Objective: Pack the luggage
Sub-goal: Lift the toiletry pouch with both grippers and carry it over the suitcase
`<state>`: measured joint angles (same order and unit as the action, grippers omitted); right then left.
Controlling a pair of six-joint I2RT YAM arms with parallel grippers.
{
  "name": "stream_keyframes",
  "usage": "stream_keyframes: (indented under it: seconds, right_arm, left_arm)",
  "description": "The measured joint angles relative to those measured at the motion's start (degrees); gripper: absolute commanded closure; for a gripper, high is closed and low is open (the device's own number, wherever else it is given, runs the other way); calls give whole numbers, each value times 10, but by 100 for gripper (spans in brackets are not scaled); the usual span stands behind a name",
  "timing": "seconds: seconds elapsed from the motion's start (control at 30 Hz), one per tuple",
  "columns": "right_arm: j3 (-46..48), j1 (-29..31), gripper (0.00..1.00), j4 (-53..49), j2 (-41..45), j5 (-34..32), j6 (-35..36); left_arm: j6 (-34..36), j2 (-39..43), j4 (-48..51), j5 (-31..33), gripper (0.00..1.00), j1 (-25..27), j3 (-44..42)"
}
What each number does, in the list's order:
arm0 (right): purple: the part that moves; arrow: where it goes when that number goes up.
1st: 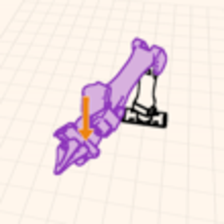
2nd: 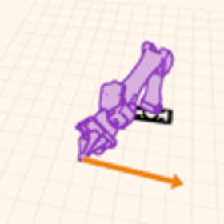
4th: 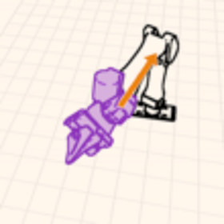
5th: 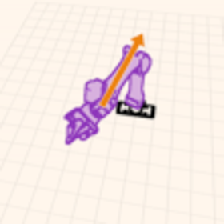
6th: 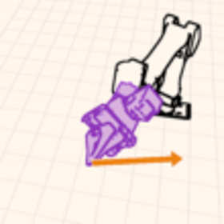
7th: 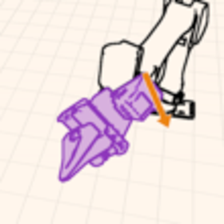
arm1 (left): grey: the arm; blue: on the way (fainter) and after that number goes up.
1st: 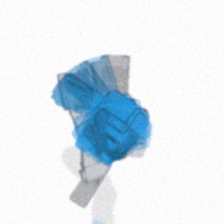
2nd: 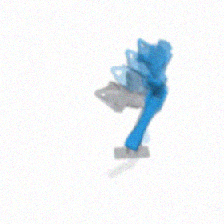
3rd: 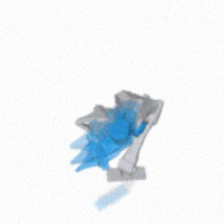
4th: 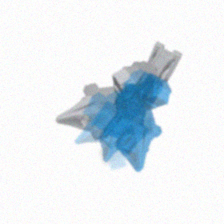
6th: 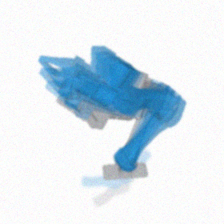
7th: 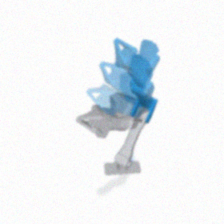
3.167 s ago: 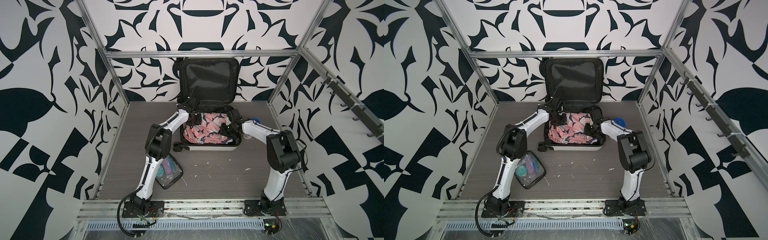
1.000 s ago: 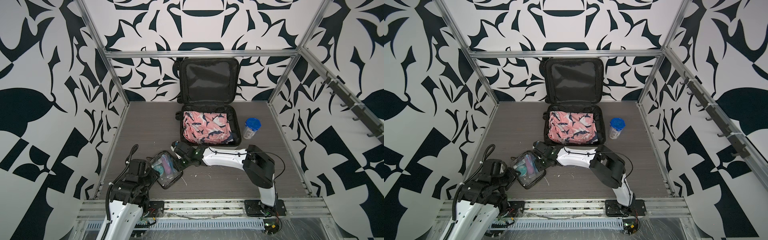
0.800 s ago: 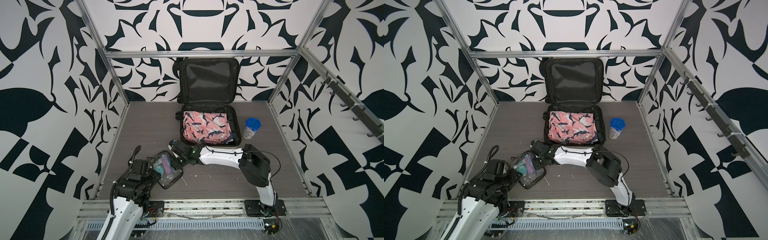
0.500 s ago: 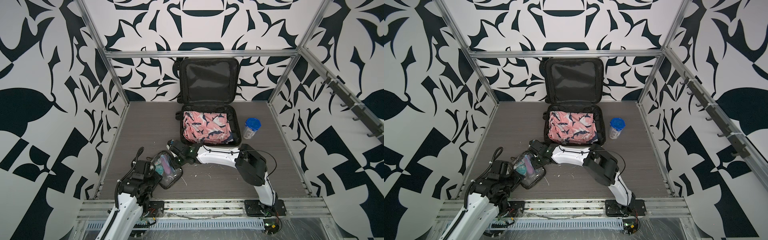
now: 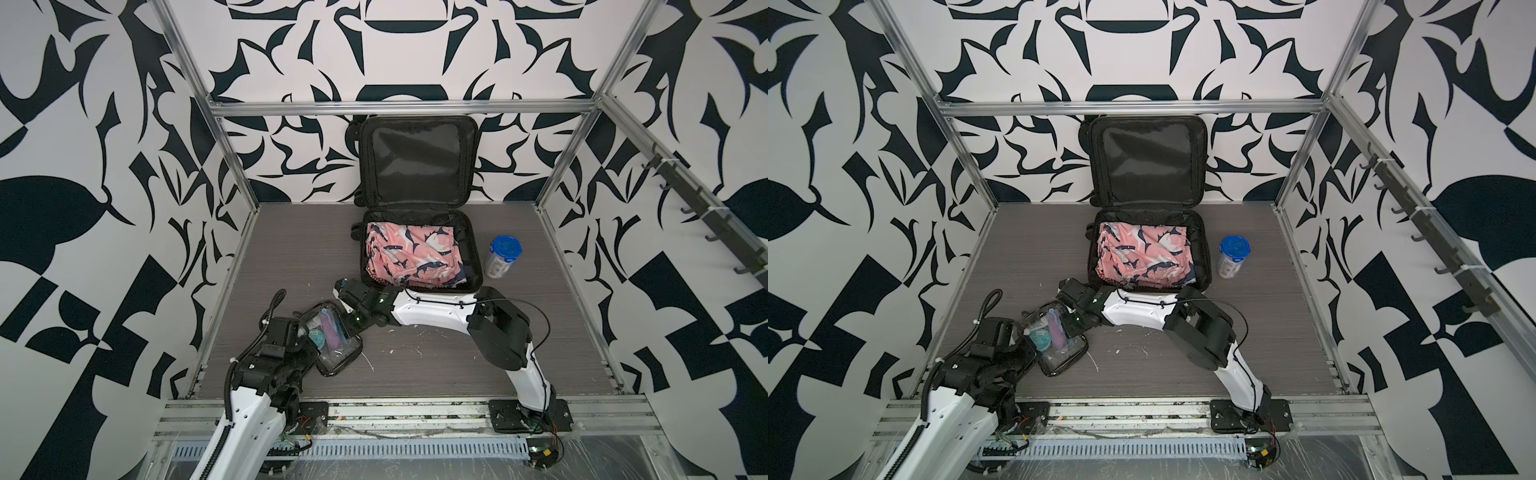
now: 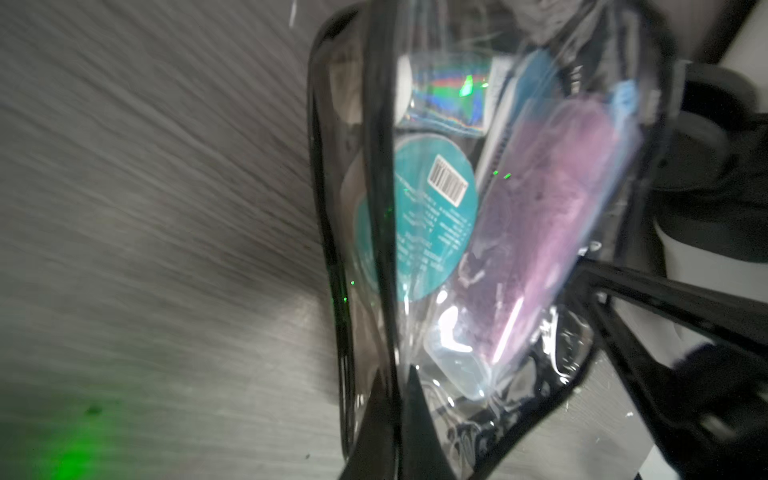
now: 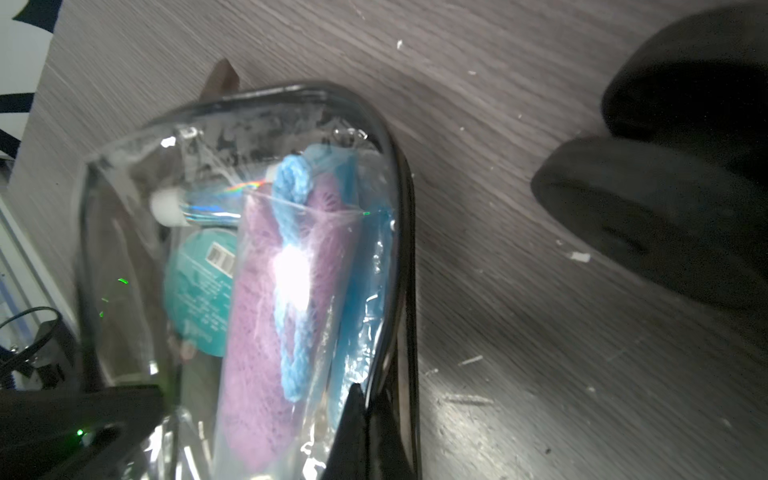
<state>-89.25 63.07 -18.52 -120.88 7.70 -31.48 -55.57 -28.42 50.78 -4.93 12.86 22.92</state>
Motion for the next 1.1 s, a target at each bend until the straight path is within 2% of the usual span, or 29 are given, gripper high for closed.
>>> stream_keyframes:
  seconds: [0.27,0.47,0.77,0.87,1.1]
  right_arm:
    - [-8,0,100,4,18,14,-12]
    - [-10,-6,100,-7,85,5,-13]
    - [12,-54,100,-43,206,-27,-12]
    - [49,-91,100,-42,262,-29,-11]
    - [117,-188,100,-69,363,-42,0]
  left_arm:
    - [47,-45,50,10,100,0,131]
    - [84,-90,73,7,100,0,243]
    - [106,-200,26,-59,100,4,342]
    - [104,-259,-16,-73,100,39,374]
    - [96,-452,-125,-64,100,163,489]
